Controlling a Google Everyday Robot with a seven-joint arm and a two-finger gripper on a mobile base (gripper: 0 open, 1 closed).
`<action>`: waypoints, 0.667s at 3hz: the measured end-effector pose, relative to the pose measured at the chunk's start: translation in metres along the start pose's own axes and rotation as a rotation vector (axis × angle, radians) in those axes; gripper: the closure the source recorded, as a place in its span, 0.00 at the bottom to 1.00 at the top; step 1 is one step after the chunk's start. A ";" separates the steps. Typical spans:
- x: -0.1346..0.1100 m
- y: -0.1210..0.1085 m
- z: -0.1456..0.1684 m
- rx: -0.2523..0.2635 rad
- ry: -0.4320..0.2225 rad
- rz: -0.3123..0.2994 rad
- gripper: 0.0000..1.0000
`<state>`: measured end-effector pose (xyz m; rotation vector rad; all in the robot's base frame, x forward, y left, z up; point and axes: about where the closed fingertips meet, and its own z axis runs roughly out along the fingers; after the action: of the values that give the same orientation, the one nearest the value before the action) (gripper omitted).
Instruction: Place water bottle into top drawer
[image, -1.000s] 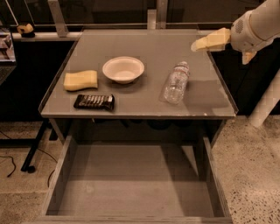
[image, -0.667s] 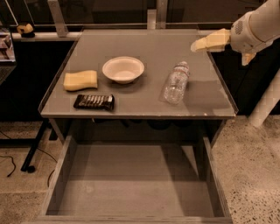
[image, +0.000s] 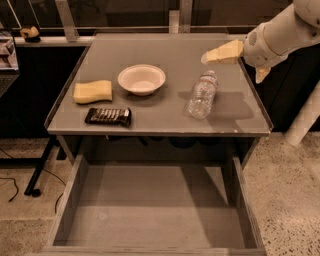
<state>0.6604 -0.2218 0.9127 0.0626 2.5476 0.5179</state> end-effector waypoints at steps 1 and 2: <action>0.003 0.012 0.015 0.002 0.023 0.002 0.00; 0.004 0.017 0.027 0.040 0.028 0.008 0.00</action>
Offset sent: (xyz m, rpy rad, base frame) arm 0.0138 0.0318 -0.0250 -0.0738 0.0433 -0.0514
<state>0.6696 -0.1959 0.8956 0.0804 2.5859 0.4735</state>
